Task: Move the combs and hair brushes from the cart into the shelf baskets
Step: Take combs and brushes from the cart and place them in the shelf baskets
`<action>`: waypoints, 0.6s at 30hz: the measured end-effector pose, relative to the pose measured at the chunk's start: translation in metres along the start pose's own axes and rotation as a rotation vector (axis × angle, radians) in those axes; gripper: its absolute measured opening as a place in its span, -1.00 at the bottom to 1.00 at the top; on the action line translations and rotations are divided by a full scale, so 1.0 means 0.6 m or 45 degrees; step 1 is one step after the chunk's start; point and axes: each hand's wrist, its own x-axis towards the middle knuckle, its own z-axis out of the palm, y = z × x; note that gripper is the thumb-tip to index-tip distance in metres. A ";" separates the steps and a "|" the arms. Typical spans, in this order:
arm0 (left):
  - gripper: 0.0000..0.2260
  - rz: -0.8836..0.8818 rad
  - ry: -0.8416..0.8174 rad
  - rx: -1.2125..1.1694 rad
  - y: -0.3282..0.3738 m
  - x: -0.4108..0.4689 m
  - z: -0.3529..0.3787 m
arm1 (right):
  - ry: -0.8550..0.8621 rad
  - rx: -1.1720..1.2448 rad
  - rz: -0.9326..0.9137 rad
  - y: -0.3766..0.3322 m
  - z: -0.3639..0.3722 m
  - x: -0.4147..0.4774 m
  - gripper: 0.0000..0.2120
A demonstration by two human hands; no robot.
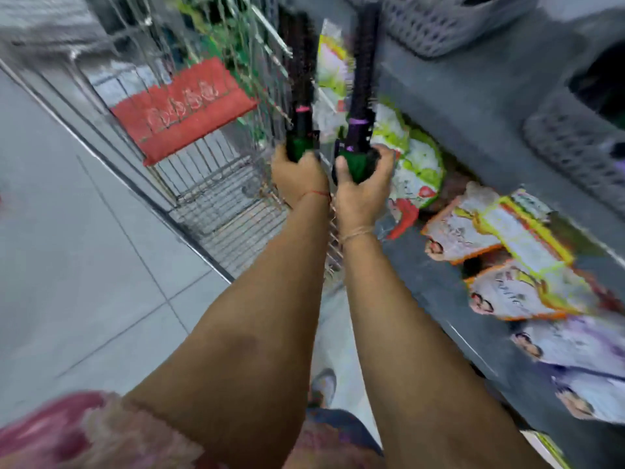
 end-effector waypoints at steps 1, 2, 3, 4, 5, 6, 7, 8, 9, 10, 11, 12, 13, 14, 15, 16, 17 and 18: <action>-0.73 0.044 -0.032 0.001 0.030 -0.027 0.008 | 0.080 0.033 -0.040 -0.023 -0.020 0.012 -0.58; -0.75 0.091 -0.071 -0.011 0.058 -0.053 0.020 | 0.159 0.074 -0.090 -0.048 -0.042 0.026 -0.57; -0.76 0.117 -0.105 -0.028 0.084 -0.082 0.031 | 0.235 0.109 -0.129 -0.071 -0.062 0.039 -0.56; -0.76 0.139 -0.151 -0.055 0.107 -0.109 0.045 | 0.318 0.146 -0.155 -0.095 -0.084 0.053 -0.55; -0.75 0.154 -0.191 -0.079 0.126 -0.133 0.061 | 0.402 0.189 -0.165 -0.117 -0.106 0.065 -0.54; -0.75 0.175 -0.251 -0.101 0.143 -0.159 0.078 | 0.492 0.231 -0.166 -0.139 -0.132 0.079 -0.56; -0.74 0.183 -0.311 -0.117 0.159 -0.183 0.095 | 0.589 0.271 -0.169 -0.157 -0.157 0.094 -0.57; -0.71 0.202 -0.370 -0.125 0.173 -0.204 0.114 | 0.677 0.297 -0.159 -0.172 -0.181 0.109 -0.59; -0.68 0.216 -0.445 -0.109 0.192 -0.230 0.132 | 0.773 0.311 -0.150 -0.188 -0.210 0.125 -0.61; -0.65 0.233 -0.506 -0.082 0.206 -0.250 0.152 | 0.849 0.317 -0.154 -0.202 -0.235 0.138 -0.62; -0.63 0.240 -0.569 -0.064 0.220 -0.269 0.168 | 0.904 0.311 -0.167 -0.214 -0.258 0.153 -0.63; -0.62 0.249 -0.650 -0.045 0.233 -0.287 0.189 | 0.949 0.293 -0.160 -0.226 -0.284 0.169 -0.64; -0.63 0.252 -0.755 -0.011 0.246 -0.305 0.211 | 0.996 0.266 -0.131 -0.237 -0.310 0.188 -0.64; -0.64 0.260 -0.860 0.027 0.257 -0.320 0.232 | 1.024 0.231 -0.075 -0.246 -0.332 0.205 -0.63; -0.65 0.271 -0.955 0.077 0.264 -0.333 0.250 | 1.042 0.201 -0.005 -0.251 -0.355 0.222 -0.63; -0.65 0.284 -1.048 0.138 0.268 -0.345 0.272 | 1.051 0.183 0.059 -0.254 -0.378 0.239 -0.63; -0.65 0.293 -1.127 0.215 0.269 -0.353 0.291 | 1.042 0.168 0.125 -0.253 -0.397 0.254 -0.64; -0.65 0.292 -1.202 0.296 0.263 -0.357 0.312 | 1.018 0.155 0.199 -0.250 -0.413 0.263 -0.65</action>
